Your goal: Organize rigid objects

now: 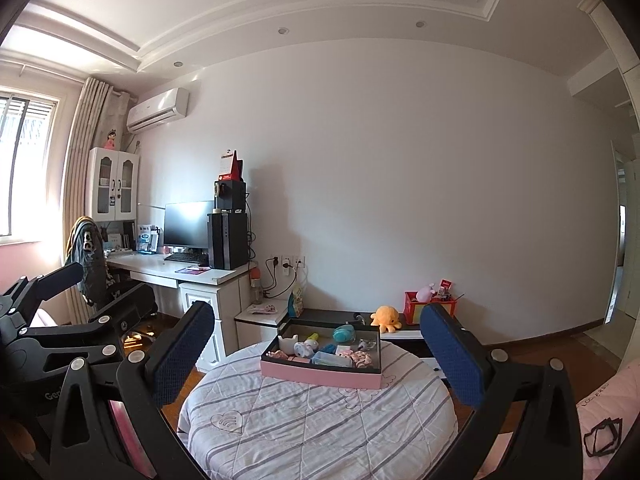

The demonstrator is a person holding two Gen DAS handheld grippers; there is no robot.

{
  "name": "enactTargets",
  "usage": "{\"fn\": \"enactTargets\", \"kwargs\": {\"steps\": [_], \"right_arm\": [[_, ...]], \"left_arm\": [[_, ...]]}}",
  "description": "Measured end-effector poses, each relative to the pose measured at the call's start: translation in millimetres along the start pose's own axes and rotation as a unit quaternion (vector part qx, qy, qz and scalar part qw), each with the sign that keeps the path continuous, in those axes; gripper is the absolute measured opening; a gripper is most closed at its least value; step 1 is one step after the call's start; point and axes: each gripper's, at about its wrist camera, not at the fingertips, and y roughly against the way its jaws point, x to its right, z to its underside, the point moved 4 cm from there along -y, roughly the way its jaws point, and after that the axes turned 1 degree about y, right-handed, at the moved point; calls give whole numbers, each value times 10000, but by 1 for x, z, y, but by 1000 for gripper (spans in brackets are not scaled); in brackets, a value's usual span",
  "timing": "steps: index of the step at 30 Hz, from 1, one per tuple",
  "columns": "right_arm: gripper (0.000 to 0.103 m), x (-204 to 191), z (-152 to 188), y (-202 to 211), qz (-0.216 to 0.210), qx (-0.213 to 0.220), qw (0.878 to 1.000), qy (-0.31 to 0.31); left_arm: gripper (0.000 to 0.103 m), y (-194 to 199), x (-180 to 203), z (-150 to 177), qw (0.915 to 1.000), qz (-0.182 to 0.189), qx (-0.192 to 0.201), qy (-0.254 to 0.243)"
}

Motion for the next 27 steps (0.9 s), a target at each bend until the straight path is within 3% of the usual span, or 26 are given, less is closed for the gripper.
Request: {"fn": "enactTargets", "kwargs": {"steps": [15,27], "right_arm": [[103,-5,0,5,270,81,9996,-14],[103,-9,-1,7,246,84,9997,-4]], "left_arm": [[103,-4,0,0,10000,-76,-28,-5],[103,-5,0,0,9998,-181,115,23]]}}
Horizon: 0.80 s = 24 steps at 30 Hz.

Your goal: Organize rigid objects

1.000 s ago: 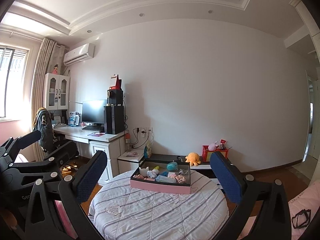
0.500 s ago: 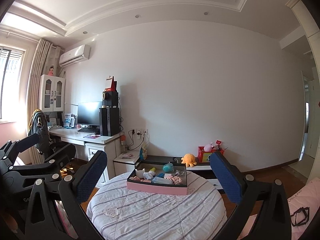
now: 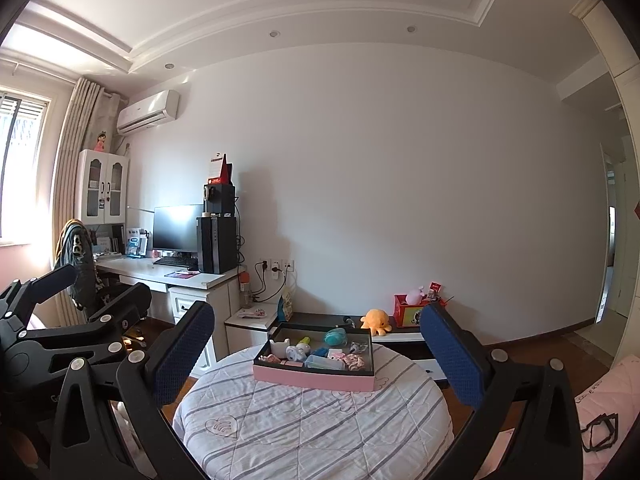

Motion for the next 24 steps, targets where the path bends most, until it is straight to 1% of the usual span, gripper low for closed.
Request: {"fn": "enactTargets", "kwargs": {"steps": [24], "right_arm": [[103,3,3,-9,-27,-80,10000,-3]], "left_arm": [[103,-3,0,1,10000,-56,-29,-20]]}}
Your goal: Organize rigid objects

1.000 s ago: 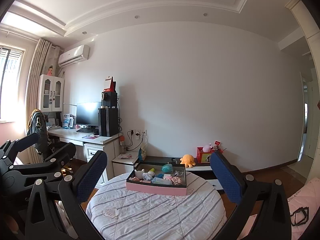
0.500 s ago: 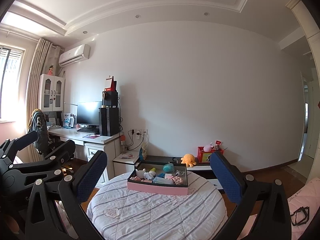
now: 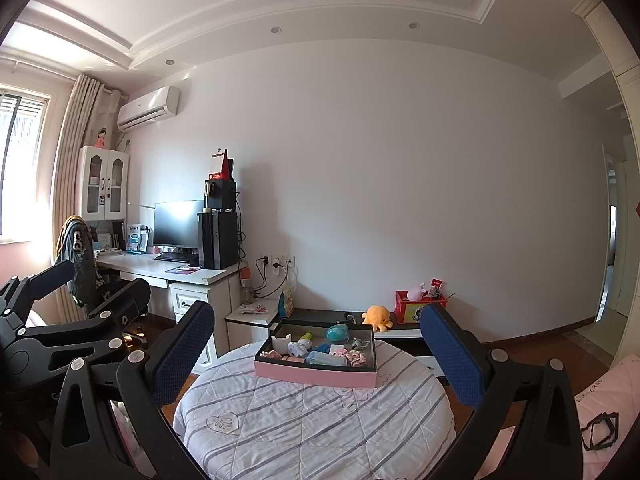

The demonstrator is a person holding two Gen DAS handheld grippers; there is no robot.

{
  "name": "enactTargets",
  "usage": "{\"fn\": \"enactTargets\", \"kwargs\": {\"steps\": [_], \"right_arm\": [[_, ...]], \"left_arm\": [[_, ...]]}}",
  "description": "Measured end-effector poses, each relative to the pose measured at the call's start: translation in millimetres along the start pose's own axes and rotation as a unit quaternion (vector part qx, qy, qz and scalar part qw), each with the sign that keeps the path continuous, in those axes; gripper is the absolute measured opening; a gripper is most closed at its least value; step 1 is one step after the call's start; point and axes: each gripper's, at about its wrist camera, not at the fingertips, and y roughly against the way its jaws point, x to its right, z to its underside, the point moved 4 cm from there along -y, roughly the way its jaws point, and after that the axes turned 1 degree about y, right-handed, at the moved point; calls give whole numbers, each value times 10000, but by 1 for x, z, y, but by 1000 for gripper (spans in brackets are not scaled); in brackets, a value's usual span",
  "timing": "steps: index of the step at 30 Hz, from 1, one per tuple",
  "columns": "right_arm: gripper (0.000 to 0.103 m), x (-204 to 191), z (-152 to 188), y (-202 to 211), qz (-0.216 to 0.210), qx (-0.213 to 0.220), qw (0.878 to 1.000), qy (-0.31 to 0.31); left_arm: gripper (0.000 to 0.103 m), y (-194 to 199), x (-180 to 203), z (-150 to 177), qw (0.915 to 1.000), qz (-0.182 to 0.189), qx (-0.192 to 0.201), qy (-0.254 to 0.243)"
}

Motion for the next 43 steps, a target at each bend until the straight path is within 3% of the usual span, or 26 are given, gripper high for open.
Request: {"fn": "enactTargets", "kwargs": {"steps": [43], "right_arm": [[103,-1,6,-3,-9,-51,10000,8]], "left_arm": [[103,-3,-5,7,10000,-6,-49,-2]]}}
